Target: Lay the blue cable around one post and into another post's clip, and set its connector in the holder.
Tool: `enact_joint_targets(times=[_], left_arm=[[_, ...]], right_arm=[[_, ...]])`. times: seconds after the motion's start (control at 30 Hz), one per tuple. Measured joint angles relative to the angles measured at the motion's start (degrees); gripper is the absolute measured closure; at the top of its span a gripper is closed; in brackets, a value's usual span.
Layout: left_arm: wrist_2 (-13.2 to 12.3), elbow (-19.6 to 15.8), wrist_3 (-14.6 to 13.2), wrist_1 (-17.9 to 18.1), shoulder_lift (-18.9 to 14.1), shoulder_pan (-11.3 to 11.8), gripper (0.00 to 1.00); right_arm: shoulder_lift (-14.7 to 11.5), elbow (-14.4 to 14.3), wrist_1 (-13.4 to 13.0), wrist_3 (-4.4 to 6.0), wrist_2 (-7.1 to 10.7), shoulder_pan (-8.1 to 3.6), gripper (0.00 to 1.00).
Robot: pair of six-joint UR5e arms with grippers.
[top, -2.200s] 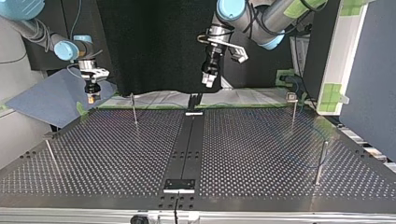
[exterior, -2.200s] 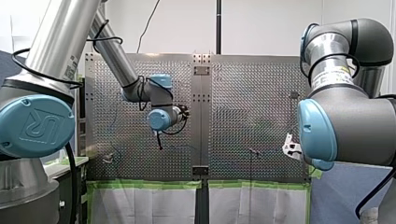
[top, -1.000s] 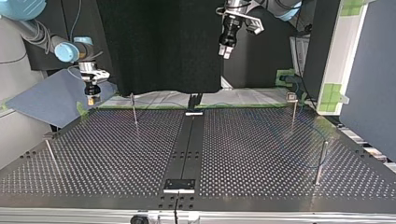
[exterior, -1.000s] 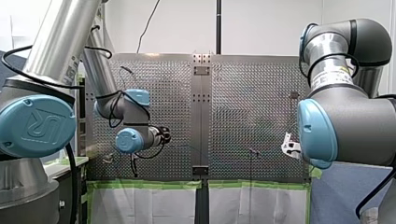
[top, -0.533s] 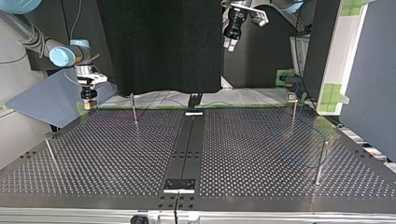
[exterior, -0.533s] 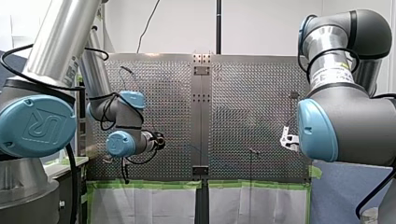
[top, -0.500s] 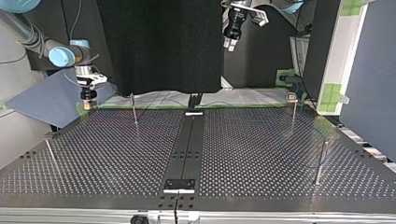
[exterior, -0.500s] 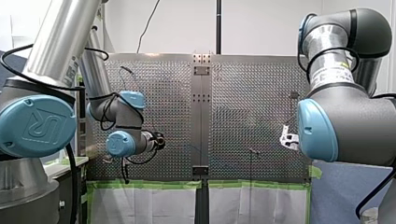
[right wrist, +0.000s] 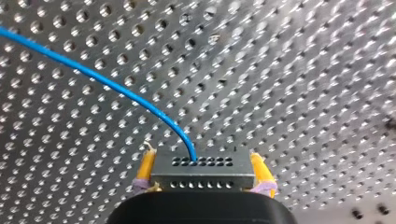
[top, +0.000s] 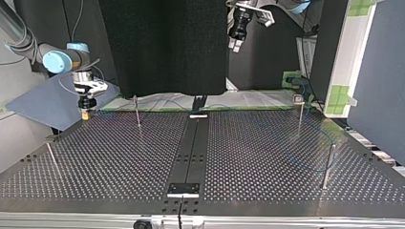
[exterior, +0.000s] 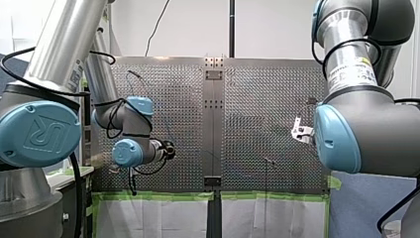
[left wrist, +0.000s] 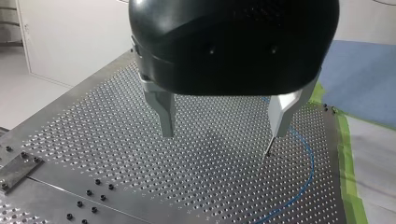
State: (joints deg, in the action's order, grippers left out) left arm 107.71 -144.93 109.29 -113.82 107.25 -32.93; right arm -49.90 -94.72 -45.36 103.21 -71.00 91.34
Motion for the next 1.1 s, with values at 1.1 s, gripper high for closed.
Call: enact_joint_targets(times=[1.1], left_arm=[[0.17, 0.01, -1.21, -1.38, 0.0, 0.87, 0.0]], right_arm=[[-16.36, -3.08, 10.81, -10.67, -6.59, 5.93, 1.0]])
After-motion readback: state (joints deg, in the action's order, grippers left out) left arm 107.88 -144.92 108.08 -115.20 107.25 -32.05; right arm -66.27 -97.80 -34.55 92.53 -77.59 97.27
